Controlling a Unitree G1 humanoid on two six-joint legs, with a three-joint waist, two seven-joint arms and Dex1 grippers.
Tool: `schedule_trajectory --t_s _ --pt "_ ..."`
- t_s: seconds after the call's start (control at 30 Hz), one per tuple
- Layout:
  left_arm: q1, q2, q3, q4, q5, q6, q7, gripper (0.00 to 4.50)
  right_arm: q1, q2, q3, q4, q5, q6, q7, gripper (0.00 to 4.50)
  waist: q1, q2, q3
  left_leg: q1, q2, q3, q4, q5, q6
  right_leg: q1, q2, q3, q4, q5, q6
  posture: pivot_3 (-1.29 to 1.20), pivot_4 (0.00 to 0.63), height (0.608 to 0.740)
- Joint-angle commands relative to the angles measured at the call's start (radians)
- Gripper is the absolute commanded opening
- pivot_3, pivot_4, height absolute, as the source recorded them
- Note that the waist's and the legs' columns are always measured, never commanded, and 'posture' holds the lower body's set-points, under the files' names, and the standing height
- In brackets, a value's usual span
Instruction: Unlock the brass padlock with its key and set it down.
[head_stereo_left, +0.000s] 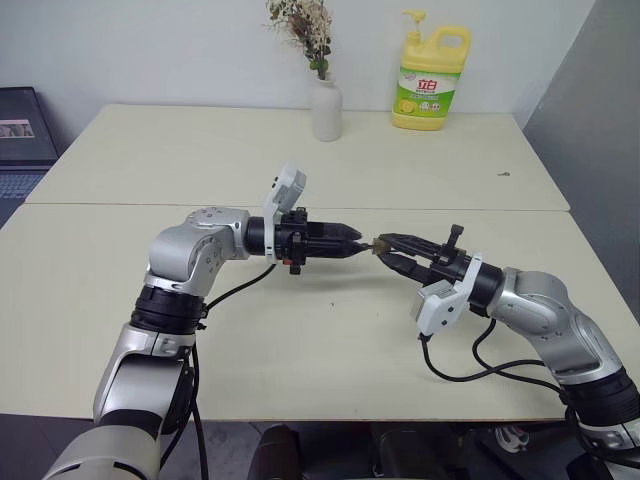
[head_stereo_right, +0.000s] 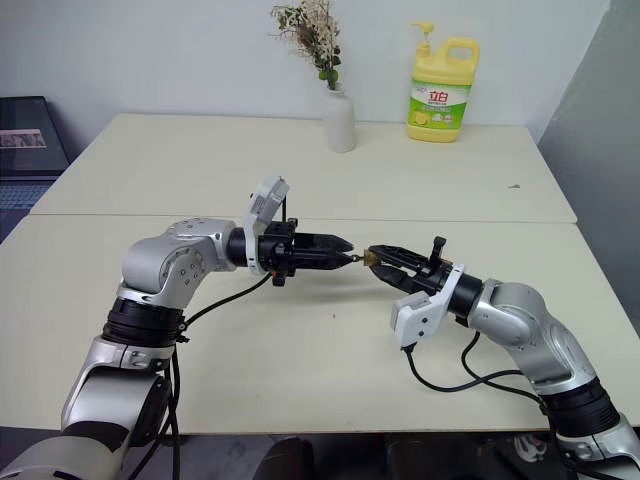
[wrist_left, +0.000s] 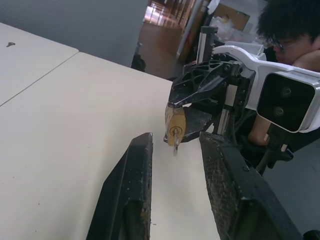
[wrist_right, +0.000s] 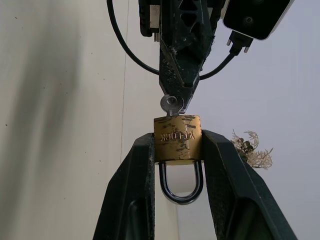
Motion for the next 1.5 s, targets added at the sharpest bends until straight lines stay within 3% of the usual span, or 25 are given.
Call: schedule_trajectory --t_s 0.03,0.37,0.47,0.57,1.03,1.5 --pt "-0.009 -0.001 0.002 -0.031 0.003 -0.025 -0.006 1.55 -0.009 0.001 -0.012 -0.036 0.024 -0.012 0.001 0.94 0.0 0.0 0.0 0.0 0.0 0.0 0.0 0.0 0.0 0.0 0.0 0.0 0.0 0.0 0.0 0.0 0.15 0.74" --pt "-0.011 -0.014 -0.003 -0.02 -0.001 -0.031 -0.013 1.55 -0.014 0.003 -0.011 -0.033 0.027 -0.012 0.003 0.94 0.0 0.0 0.0 0.0 0.0 0.0 0.0 0.0 0.0 0.0 0.0 0.0 0.0 0.0 0.0 0.0 0.15 0.74" --pt "-0.009 -0.016 -0.006 -0.02 -0.001 -0.029 -0.018 0.92 -0.015 0.004 -0.012 -0.033 0.029 -0.012 0.003 0.94 0.0 0.0 0.0 0.0 0.0 0.0 0.0 0.0 0.0 0.0 0.0 0.0 0.0 0.0 0.0 0.0 0.15 0.74" --pt "-0.006 -0.016 -0.013 -0.023 0.001 -0.032 -0.025 0.0 -0.016 0.004 -0.012 -0.03 0.033 -0.013 0.003 0.94 0.0 0.0 0.0 0.0 0.0 0.0 0.0 0.0 0.0 0.0 0.0 0.0 0.0 0.0 0.0 0.0 0.15 0.74" --pt "0.004 -0.03 -0.017 -0.034 0.008 -0.066 -0.027 0.0 -0.014 0.018 -0.013 -0.041 0.045 0.002 0.008 0.94 0.0 0.0 0.0 0.0 0.0 0.0 0.0 0.0 0.0 0.0 0.0 0.0 0.0 0.0 0.0 0.0 0.15 0.74" --pt "0.091 -0.015 -0.04 -0.131 0.128 -0.382 -0.047 0.0 -0.017 0.039 -0.021 -0.035 0.073 0.032 0.013 0.94 0.003 0.0 0.0 0.0 0.0 0.0 0.0 0.0 0.0 0.0 0.0 0.0 0.0 0.0 0.0 0.0 0.15 0.74"
